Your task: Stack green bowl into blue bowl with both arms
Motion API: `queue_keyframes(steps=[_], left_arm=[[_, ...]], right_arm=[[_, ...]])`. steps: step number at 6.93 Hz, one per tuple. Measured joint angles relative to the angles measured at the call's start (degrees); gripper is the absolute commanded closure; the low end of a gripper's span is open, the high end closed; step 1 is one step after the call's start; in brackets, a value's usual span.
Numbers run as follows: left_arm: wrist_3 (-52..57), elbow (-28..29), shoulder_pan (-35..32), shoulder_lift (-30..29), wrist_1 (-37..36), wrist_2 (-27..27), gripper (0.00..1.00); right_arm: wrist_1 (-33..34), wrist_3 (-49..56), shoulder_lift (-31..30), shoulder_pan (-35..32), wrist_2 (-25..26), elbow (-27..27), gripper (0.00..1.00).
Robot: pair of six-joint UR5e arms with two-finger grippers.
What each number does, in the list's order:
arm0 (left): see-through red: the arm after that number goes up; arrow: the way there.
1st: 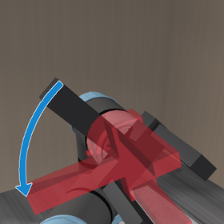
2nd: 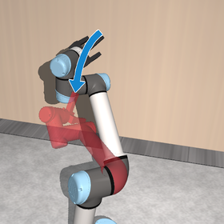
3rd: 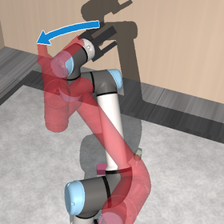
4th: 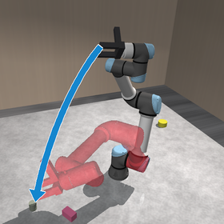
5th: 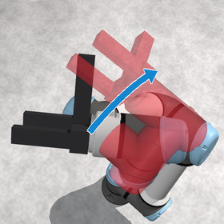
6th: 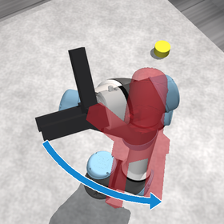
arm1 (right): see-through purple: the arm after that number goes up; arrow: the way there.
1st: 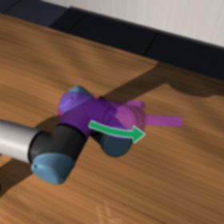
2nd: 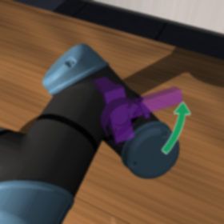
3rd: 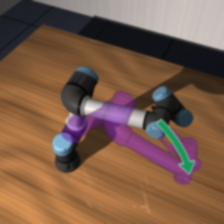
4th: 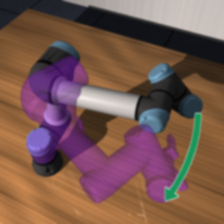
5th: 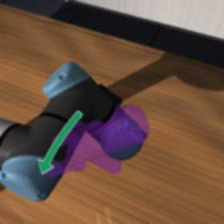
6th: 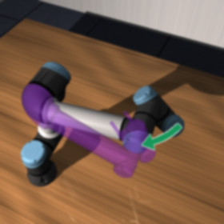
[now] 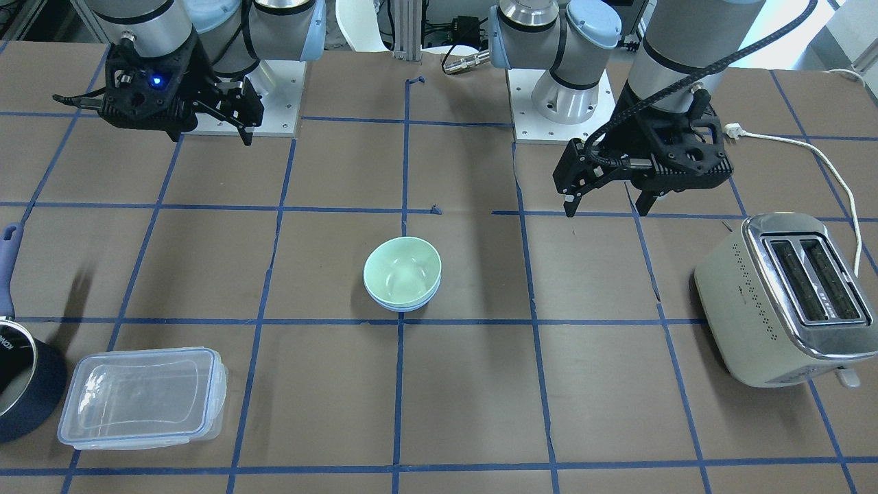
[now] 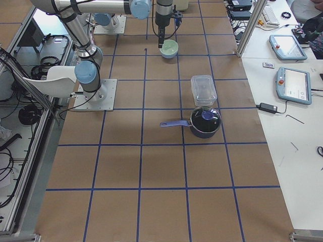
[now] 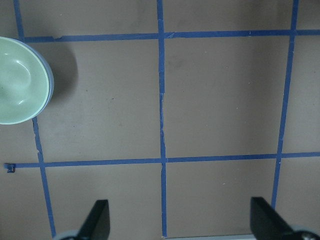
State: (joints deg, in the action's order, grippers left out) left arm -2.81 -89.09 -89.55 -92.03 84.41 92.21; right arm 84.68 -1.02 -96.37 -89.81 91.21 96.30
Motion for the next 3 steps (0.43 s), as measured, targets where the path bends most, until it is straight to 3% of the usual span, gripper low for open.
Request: queue_keyframes(steps=[3], left_arm=[[-0.01,0.04,-0.01,-0.02,0.07,-0.02,0.00]], right_arm=[[0.90,0.04,0.04,0.37,-0.15,-0.64,0.00]])
